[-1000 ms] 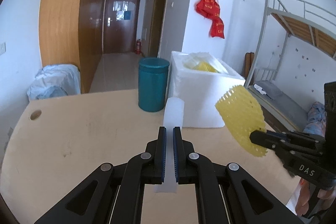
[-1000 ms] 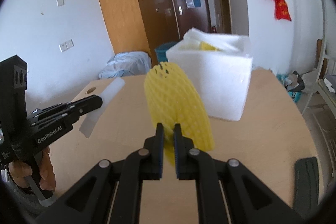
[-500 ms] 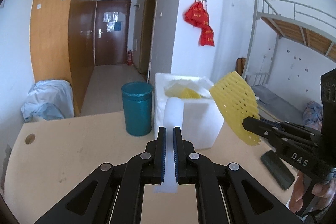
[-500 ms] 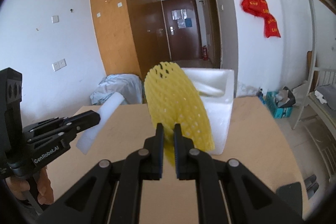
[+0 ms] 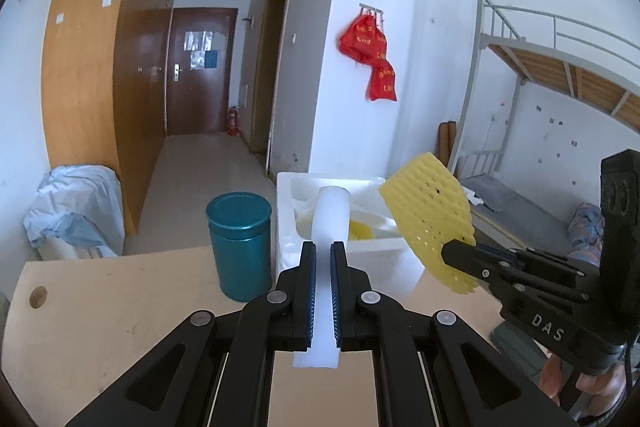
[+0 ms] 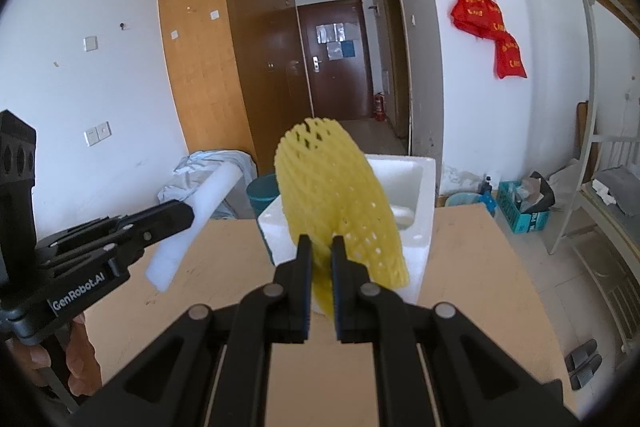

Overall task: Organize soft objects
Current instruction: 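Carry the foam strip and yellow net over the white foam box with both tools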

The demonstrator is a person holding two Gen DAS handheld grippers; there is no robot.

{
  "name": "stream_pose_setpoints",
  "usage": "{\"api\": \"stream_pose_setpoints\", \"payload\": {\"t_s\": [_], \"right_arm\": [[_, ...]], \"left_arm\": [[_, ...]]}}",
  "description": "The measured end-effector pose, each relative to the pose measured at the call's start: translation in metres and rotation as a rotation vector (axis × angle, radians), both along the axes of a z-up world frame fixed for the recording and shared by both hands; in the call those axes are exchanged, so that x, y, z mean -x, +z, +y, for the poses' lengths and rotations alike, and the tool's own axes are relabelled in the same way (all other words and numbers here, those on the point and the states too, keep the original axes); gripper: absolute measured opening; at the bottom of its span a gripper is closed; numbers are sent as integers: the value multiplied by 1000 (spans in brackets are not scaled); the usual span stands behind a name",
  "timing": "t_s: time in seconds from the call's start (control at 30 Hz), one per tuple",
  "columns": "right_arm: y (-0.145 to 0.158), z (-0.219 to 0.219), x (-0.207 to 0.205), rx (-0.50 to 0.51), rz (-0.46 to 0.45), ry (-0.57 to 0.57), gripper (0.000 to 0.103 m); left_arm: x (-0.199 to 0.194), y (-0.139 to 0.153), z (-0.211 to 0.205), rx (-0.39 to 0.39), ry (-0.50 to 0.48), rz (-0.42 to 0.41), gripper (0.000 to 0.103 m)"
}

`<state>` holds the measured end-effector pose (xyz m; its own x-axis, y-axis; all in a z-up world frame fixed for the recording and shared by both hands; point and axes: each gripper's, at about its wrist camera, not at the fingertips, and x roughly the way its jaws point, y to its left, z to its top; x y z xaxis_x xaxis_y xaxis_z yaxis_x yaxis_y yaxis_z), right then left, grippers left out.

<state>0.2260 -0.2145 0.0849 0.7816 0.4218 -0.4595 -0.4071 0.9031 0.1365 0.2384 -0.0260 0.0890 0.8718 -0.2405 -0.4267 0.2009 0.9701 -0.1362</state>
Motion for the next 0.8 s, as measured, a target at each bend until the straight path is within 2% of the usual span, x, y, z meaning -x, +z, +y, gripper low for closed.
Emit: {"api": "stream_pose_setpoints", "payload": {"t_s": [0.4,0.57,0.8], "right_arm": [[6,7,-23,7,-2,-37,11],[1,6,-37,19,19,-69,11],[1,7,-35,12,21,-60,11]], "left_arm": [[-50,2,-13,9,-80,45,7],[-70,3,-9,48,-100,72,7],[-84,4,-16,47,-121,44,7]]}}
